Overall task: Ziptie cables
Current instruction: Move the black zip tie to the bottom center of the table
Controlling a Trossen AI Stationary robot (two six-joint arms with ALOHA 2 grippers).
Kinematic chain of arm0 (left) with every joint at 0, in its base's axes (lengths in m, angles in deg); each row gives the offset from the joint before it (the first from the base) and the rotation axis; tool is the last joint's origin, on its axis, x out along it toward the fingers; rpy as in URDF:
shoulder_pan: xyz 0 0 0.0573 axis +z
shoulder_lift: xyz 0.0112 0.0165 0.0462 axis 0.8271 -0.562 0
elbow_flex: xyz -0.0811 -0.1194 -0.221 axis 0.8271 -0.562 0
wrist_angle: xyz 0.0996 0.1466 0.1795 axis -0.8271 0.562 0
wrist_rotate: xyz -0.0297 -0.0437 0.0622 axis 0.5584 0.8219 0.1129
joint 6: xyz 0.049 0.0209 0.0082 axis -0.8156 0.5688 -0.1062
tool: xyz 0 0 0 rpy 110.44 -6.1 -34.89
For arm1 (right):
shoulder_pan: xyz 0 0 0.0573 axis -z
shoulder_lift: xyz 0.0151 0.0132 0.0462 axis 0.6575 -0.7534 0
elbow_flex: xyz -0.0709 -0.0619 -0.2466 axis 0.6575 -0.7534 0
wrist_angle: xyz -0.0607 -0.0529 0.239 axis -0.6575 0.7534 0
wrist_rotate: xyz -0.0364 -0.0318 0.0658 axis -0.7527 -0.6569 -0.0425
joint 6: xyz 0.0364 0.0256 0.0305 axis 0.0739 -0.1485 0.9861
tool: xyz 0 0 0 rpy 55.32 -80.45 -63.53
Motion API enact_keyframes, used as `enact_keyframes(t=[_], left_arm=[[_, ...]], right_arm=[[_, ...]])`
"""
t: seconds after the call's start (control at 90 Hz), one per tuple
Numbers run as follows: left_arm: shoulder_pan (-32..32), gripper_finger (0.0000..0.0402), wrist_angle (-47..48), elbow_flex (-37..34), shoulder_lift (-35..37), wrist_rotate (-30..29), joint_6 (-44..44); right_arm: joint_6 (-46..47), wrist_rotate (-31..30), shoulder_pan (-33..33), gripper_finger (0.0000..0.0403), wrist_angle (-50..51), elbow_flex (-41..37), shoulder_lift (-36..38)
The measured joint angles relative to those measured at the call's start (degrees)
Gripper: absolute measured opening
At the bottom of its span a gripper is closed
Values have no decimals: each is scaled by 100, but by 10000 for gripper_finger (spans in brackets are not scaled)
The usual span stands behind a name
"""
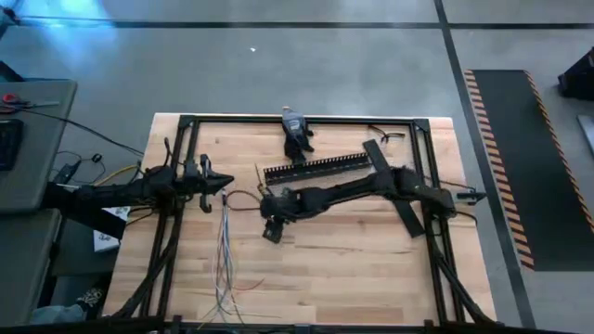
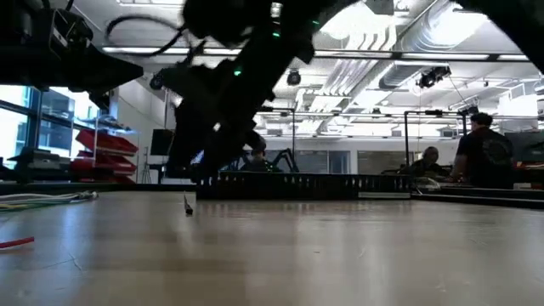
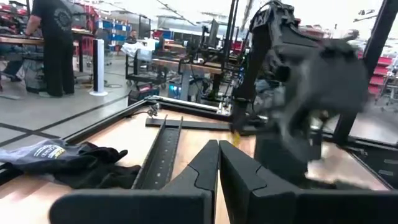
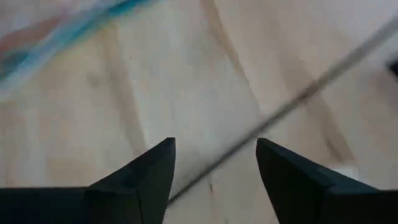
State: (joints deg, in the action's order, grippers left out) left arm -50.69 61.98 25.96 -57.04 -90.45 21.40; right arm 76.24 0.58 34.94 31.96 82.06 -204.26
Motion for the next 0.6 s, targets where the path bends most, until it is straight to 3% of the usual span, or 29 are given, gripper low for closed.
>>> enact_keyframes(t=[0.133, 0.3, 0.456, 0.6], left_arm=[[1, 0, 0, 0, 1, 0, 236], [1, 0, 2, 0, 1, -2, 493], [1, 0, 8, 1, 0, 0, 923], [1, 0, 7, 0, 1, 0, 1217]], right_arm=[[297, 26, -34, 208, 557, 689, -316], [732, 407, 12, 189, 777, 870, -568], [960, 563, 11, 143, 828, 883, -602], [1150, 600, -38, 75, 1031, 888, -612]])
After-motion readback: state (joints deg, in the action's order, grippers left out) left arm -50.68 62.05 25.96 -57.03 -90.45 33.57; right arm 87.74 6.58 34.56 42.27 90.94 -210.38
